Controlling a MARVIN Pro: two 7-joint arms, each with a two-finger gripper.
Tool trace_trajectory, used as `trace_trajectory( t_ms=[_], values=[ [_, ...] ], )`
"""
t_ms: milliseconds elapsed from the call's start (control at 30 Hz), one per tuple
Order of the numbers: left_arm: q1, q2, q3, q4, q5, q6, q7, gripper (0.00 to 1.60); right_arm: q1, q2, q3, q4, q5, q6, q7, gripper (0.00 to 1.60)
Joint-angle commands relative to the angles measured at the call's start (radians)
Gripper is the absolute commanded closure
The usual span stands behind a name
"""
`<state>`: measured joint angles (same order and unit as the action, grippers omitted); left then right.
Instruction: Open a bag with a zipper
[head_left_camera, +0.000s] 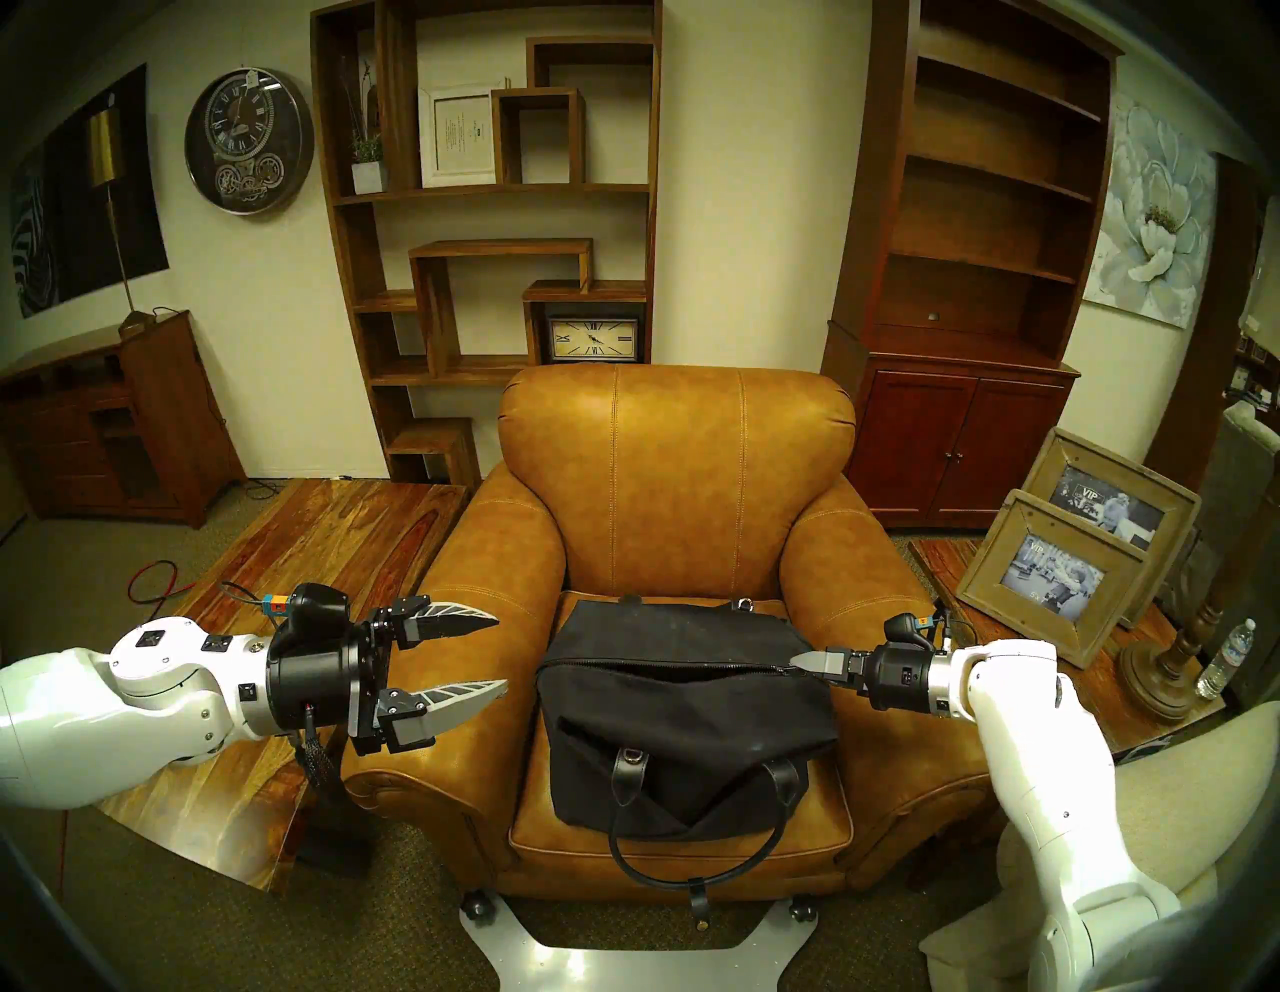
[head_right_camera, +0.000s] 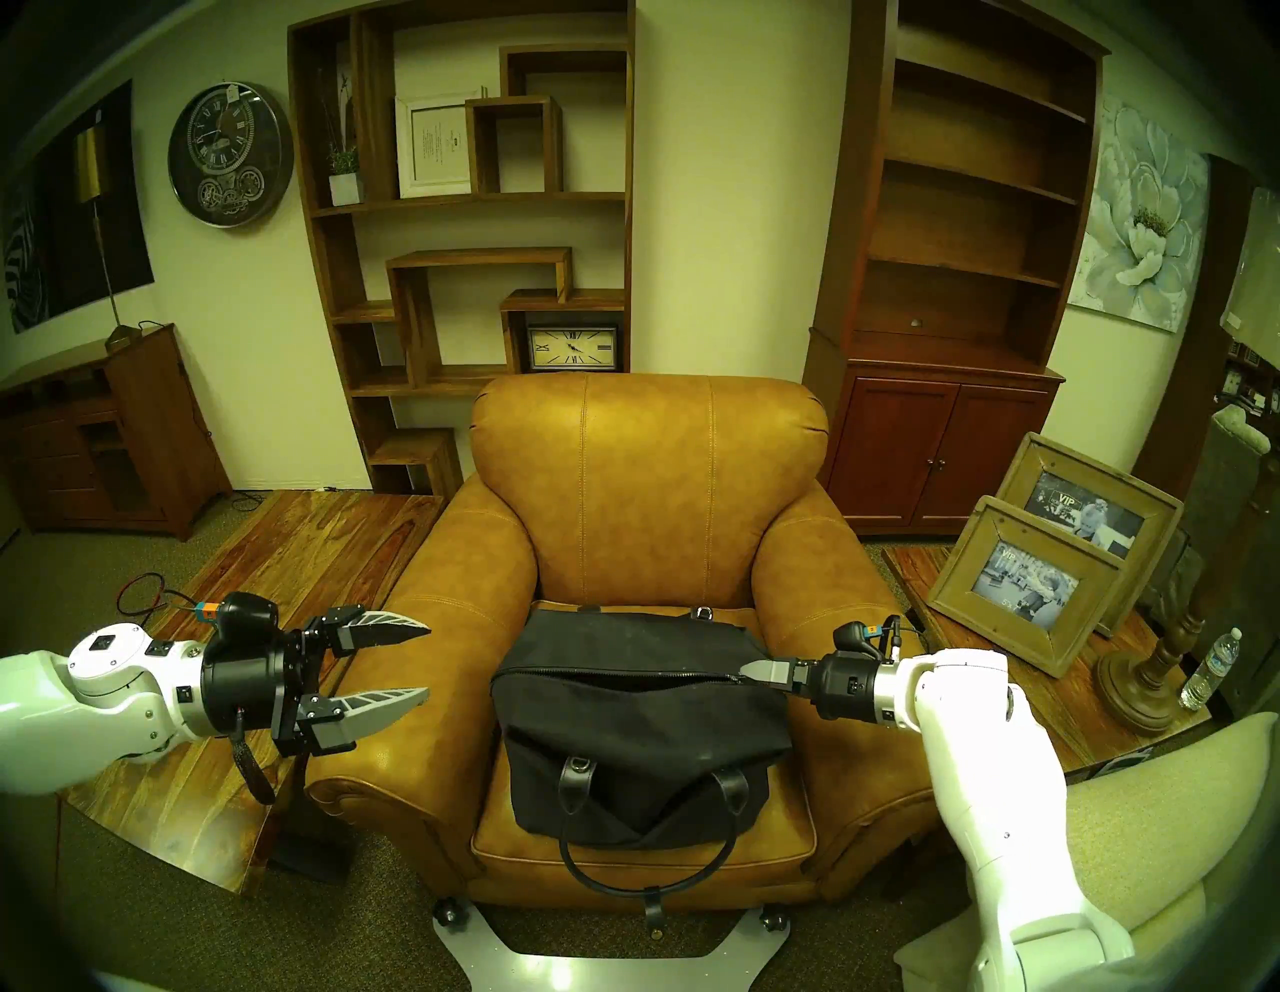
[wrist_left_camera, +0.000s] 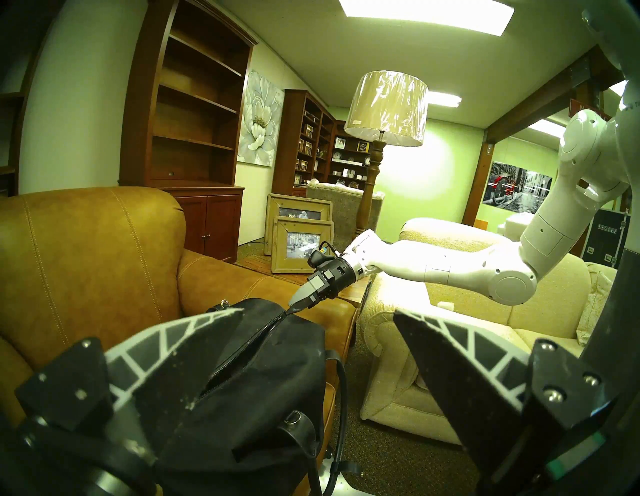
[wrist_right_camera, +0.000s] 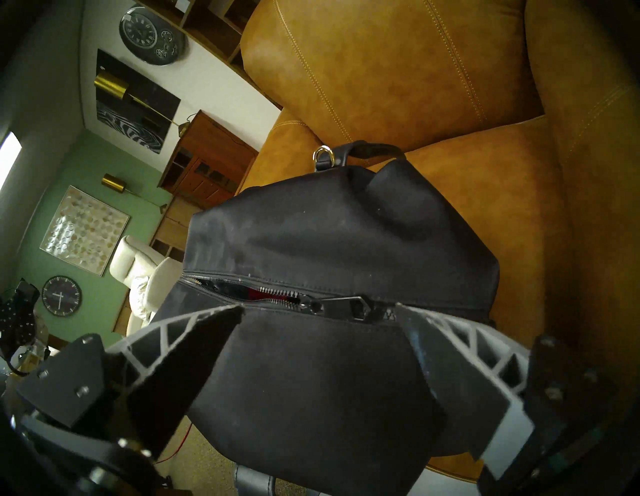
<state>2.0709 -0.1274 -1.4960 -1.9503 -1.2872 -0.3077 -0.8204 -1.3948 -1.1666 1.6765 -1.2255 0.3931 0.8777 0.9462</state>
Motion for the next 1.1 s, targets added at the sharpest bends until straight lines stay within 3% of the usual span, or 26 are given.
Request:
trace_trajectory(
  t_ms=[0, 400, 700, 767, 867, 933, 1067],
  values=[
    [-0.002, 0.002, -0.013, -0.012, -0.008, -0.008, 0.003, 0.0, 0.052, -0.001, -0.033, 0.014, 0.008, -0.02, 0.042, 0.0],
    [-0.002, 0.005, -0.012, -0.012, -0.009, -0.01, 0.004, 0.0, 0.051, -0.005, -0.041, 0.018, 0.038, -0.006, 0.083, 0.0],
    [0.001, 0.008, -0.013, -0.013, -0.012, -0.013, 0.006, 0.0, 0.042, -0.001, -0.061, 0.016, 0.036, -0.006, 0.06, 0.0],
    [0.001, 0.009, -0.012, -0.013, -0.012, -0.014, 0.006, 0.0, 0.04, 0.001, -0.065, 0.013, 0.04, -0.004, 0.061, 0.15],
    [0.002, 0.01, -0.012, -0.013, -0.013, -0.015, 0.006, 0.0, 0.039, 0.004, -0.07, 0.014, 0.044, 0.0, 0.062, 0.19],
    [0.003, 0.011, -0.012, -0.013, -0.013, -0.016, 0.007, 0.0, 0.038, 0.007, -0.077, 0.017, 0.045, -0.001, 0.062, 0.44],
    [0.003, 0.012, -0.012, -0.013, -0.014, -0.017, 0.007, 0.0, 0.035, 0.01, -0.082, 0.014, 0.048, 0.003, 0.058, 0.51]
  ],
)
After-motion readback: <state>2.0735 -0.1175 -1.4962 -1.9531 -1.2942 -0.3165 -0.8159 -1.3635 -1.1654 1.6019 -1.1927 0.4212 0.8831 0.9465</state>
